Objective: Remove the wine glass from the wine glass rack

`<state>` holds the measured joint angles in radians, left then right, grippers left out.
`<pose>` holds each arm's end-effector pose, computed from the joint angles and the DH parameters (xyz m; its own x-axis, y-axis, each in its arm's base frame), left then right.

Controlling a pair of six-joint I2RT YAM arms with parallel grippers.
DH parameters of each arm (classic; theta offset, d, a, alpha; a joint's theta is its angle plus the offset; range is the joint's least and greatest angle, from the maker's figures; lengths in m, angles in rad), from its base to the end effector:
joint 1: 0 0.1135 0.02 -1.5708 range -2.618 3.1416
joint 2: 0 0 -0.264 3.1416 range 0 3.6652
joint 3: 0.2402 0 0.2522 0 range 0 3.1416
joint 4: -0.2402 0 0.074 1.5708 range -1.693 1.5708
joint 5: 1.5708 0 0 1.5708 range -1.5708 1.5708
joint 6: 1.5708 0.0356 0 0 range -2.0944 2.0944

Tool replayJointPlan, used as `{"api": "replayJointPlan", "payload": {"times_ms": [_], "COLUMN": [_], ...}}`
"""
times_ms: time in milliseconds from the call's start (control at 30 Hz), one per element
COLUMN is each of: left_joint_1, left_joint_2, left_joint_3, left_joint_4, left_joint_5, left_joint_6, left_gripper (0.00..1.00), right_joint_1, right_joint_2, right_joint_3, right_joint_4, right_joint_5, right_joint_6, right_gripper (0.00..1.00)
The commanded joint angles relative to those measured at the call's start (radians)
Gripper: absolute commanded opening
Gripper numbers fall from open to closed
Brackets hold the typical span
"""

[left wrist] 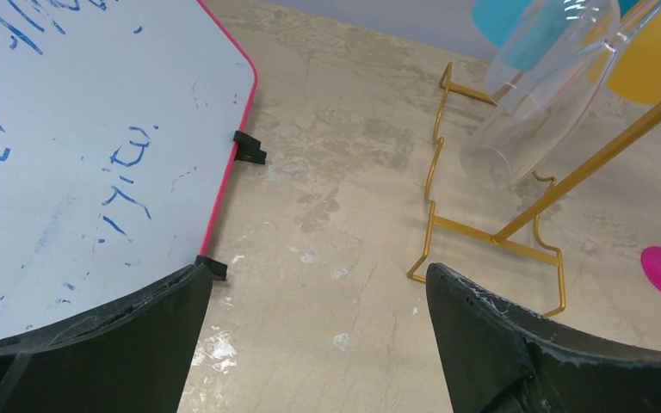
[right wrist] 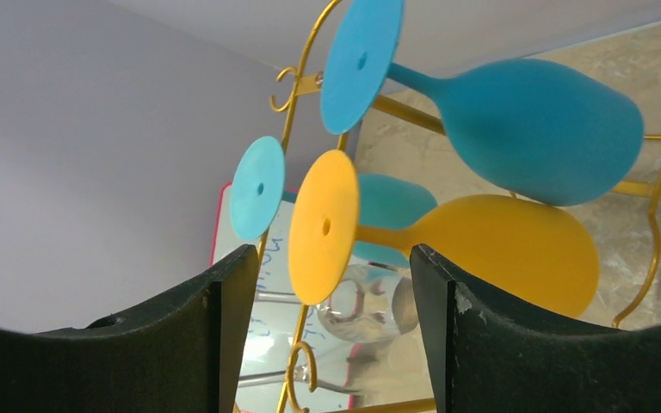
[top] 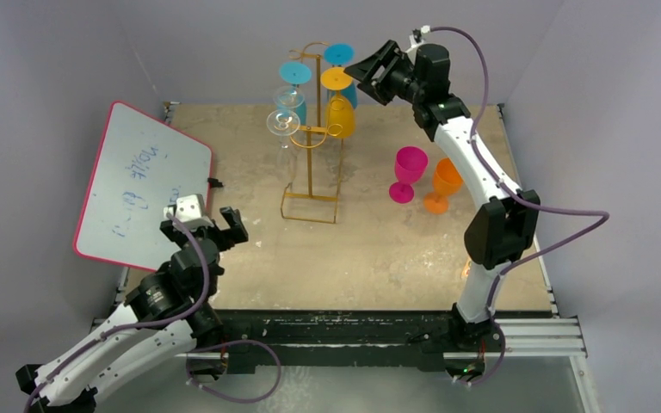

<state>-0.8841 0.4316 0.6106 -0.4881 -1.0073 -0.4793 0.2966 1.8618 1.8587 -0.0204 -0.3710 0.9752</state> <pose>0.0862 -0.0576 0.2983 -0.1262 -0.2346 -0.9639 -0.1754 0.9616 -0.2111 0.4247 0.1433 0.4231 -0.5250 0.6463 -0.5538 -0.3287 0.4463 0.8324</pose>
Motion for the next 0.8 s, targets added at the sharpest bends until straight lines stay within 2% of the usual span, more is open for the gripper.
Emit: {"api": "replayJointPlan", "payload": {"times_ms": [0, 133, 267, 767], "left_joint_1": [0.003, 0.002, 0.002, 0.002], "left_joint_2": [-0.035, -0.044, -0.037, -0.026], "left_joint_3": [0.025, 0.020, 0.021, 0.024], "left_joint_4": [0.024, 0.030, 0.031, 0.025], "left_joint_5": [-0.020, -0.020, -0.013, -0.011], "left_joint_6": [-0.004, 0.001, 0.006, 0.009], "left_gripper": [0.96, 0.96, 0.96, 0.95], "right_joint_1": [-0.003, 0.001, 0.002, 0.004], "right_joint_2": [0.016, 0.077, 0.089, 0.123], "right_joint_3": [0.098, 0.191, 0.180, 0.236], "right_joint_4": [-0.027, -0.106, -0.102, -0.136], "right_joint_5": [0.038, 0.030, 0.033, -0.016], "right_joint_6": [-0.018, -0.057, -0.047, -0.077], "right_gripper": [0.69, 0.67, 0.56, 0.43]}}
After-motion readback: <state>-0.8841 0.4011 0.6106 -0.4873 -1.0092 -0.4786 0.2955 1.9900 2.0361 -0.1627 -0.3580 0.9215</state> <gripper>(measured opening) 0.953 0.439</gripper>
